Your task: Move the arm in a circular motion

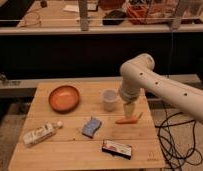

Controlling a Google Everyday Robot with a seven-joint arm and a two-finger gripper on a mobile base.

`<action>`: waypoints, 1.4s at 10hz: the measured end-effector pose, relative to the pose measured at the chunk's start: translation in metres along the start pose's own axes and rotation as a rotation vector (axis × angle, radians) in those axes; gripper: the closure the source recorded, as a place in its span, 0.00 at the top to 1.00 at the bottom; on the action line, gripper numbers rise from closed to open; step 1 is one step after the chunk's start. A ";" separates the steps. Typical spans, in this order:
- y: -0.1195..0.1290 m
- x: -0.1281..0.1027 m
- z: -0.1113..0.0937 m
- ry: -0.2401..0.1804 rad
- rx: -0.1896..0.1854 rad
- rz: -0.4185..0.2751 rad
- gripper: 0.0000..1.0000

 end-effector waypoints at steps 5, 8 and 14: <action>-0.012 -0.103 0.011 -0.142 0.000 -0.173 0.80; -0.054 -0.162 0.031 -0.172 0.002 -0.276 0.80; -0.173 -0.189 0.057 -0.127 0.050 -0.337 0.80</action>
